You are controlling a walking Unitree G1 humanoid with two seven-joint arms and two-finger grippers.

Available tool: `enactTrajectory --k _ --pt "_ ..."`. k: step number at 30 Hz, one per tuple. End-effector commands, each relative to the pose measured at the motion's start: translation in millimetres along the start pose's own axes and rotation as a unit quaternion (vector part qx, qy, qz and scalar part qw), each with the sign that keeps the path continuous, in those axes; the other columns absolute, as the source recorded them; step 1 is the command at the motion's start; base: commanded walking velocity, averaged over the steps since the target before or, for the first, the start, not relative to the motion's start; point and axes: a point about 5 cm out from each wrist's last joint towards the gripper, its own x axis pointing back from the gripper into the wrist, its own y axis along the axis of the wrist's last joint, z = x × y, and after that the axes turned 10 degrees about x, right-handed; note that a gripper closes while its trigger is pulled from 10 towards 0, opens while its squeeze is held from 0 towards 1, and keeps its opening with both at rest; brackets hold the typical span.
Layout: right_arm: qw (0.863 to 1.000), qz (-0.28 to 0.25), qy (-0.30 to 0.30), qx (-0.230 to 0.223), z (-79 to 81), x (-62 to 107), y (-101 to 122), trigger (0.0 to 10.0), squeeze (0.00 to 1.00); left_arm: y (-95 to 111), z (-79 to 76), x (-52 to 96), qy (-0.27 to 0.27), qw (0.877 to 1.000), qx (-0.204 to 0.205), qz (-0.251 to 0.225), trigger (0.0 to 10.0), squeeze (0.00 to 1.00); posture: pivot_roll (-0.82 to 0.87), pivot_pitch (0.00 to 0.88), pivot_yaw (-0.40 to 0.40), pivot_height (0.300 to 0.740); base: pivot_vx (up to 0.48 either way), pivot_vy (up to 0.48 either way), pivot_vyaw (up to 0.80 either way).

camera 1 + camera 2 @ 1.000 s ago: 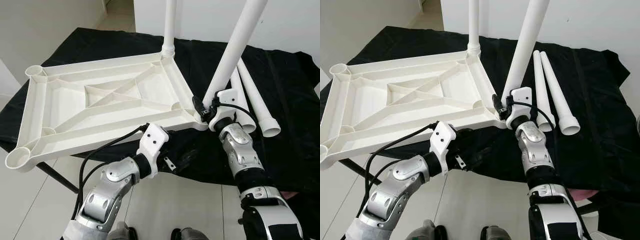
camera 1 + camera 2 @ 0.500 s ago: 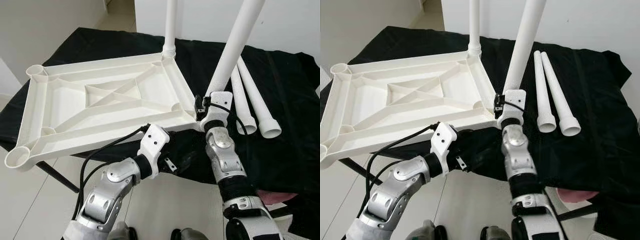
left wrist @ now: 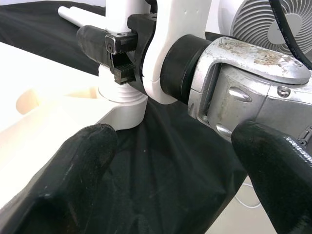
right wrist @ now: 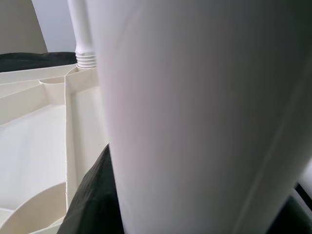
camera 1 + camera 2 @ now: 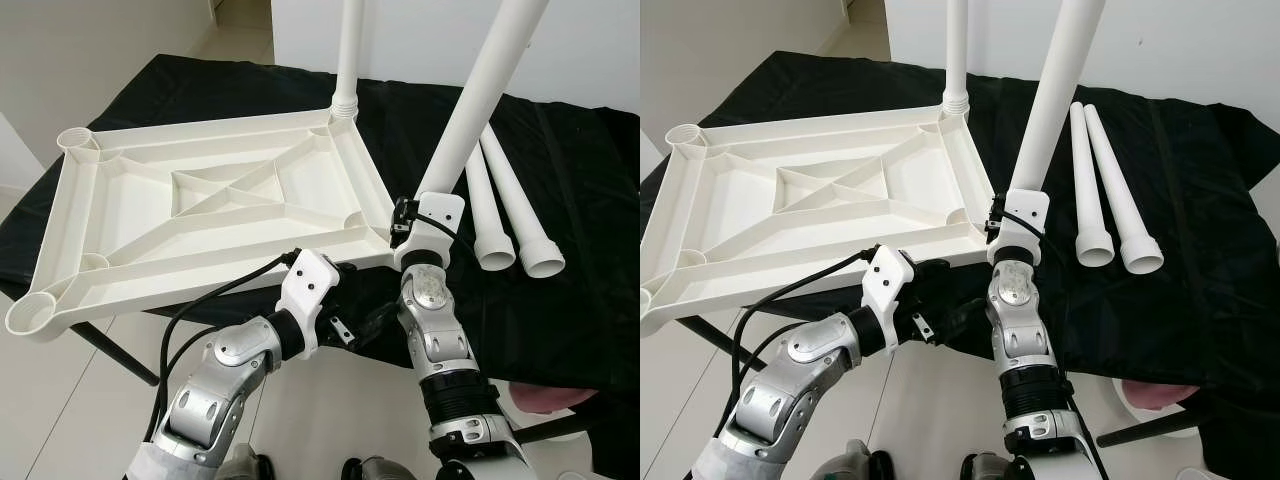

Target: Building children table

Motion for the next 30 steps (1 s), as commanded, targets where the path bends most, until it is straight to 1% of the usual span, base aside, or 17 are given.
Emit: enactTrajectory --k 1,3,4,7,13,14,15,16,17,18,20,23,24,26,27,29,30 --pt "0.999 0.040 0.015 0.001 1.3 3.2 -16 10.0 0.11 0 -1.0 0.3 0.010 1.000 0.003 -0.002 10.0 0.00 -0.07 0.110 0.018 0.740 0.000 0.000 0.00" --pt "0.999 0.036 0.019 0.000 0.8 1.9 -15 10.0 0.11 0 -1.0 0.1 0.009 1.000 0.003 -0.002 10.0 0.00 -0.07 0.110 0.018 0.740 0.000 0.000 0.00" --pt "0.999 0.033 0.027 0.002 -0.2 0.3 -15 10.0 1.00 0 -1.4 -0.2 0.009 1.000 0.003 -0.003 10.0 0.00 -0.07 0.110 0.018 0.740 0.000 0.000 0.00" --pt "0.999 0.027 0.036 -0.004 -1.5 -1.3 -13 10.0 1.00 0 -1.5 -0.6 0.008 1.000 0.004 -0.003 10.0 0.00 -0.07 0.111 0.021 0.740 0.000 0.000 0.00" --pt "0.995 -0.001 0.095 -0.009 -8.3 -13.2 -5 10.0 1.00 1 -1.5 -1.8 0.007 1.000 0.005 -0.004 10.0 0.00 -0.07 0.110 0.022 0.740 0.000 0.000 0.00" --pt "0.995 -0.001 0.095 -0.009 -8.3 -13.2 -5 10.0 0.00 1 -1.5 -1.8 0.007 1.000 0.005 -0.004 10.0 0.00 -0.07 0.110 0.022 0.740 0.000 0.000 0.00" --pt "0.995 -0.001 0.095 -0.009 -8.3 -13.2 -5 10.0 0.00 1 -1.5 -1.8 0.007 1.000 0.005 -0.004 10.0 0.00 -0.07 0.110 0.022 0.740 0.000 0.000 0.00" --pt "0.992 -0.015 0.128 -0.007 -10.3 -17.0 -1 10.0 0.00 1 -1.6 -2.1 0.007 1.000 0.005 -0.005 10.0 0.00 -0.07 0.109 0.021 0.740 0.000 0.000 0.00" --pt "0.992 -0.015 0.128 -0.007 -10.3 -17.0 -1 10.0 0.00 1 -1.6 -2.1 0.007 1.000 0.005 -0.005 10.0 0.00 -0.07 0.109 0.021 0.740 0.000 0.000 0.00" --pt "0.987 -0.023 0.157 -0.009 -11.1 -19.6 1 10.0 0.00 2 -1.5 -2.3 0.007 1.000 0.005 -0.005 10.0 0.00 -0.07 0.108 0.022 0.740 0.000 0.000 0.00" --pt "0.987 -0.023 0.157 -0.009 -11.1 -19.6 1 10.0 0.00 2 -1.5 -2.3 0.007 1.000 0.005 -0.005 10.0 0.00 -0.07 0.108 0.022 0.740 0.000 0.000 0.00" --pt "0.983 -0.031 0.183 -0.002 -12.4 -22.1 3 10.0 0.00 2 -1.3 -2.5 0.008 1.000 0.005 -0.006 10.0 0.00 -0.07 0.109 0.021 0.740 0.000 0.000 0.00" --pt "0.974 -0.040 0.221 0.005 -14.8 -26.1 5 10.0 0.00 2 -1.3 -2.8 0.008 1.000 0.005 -0.007 10.0 0.00 -0.07 0.107 0.022 0.740 0.000 0.000 0.00" --pt "0.974 -0.040 0.221 0.005 -14.8 -26.1 5 10.0 0.00 2 -1.3 -2.8 0.008 1.000 0.005 -0.007 10.0 0.00 -0.07 0.107 0.022 0.740 0.000 0.000 0.00" --pt "0.954 -0.045 0.295 0.026 -18.3 -31.3 5 10.0 0.00 2 -2.3 -3.3 0.006 1.000 0.006 -0.007 10.0 0.00 -0.07 0.106 0.021 0.740 0.000 0.000 0.00" --pt "0.954 -0.045 0.295 0.026 -18.3 -31.3 5 10.0 0.00 2 -2.3 -3.3 0.006 1.000 0.006 -0.007 10.0 0.00 -0.07 0.106 0.021 0.740 0.000 0.000 0.00" --pt "0.945 -0.044 0.321 0.033 -19.3 -32.2 4 10.0 0.00 1 -2.9 -3.5 0.005 1.000 0.006 -0.006 10.0 0.00 -0.07 0.106 0.021 0.740 0.000 0.000 0.00"
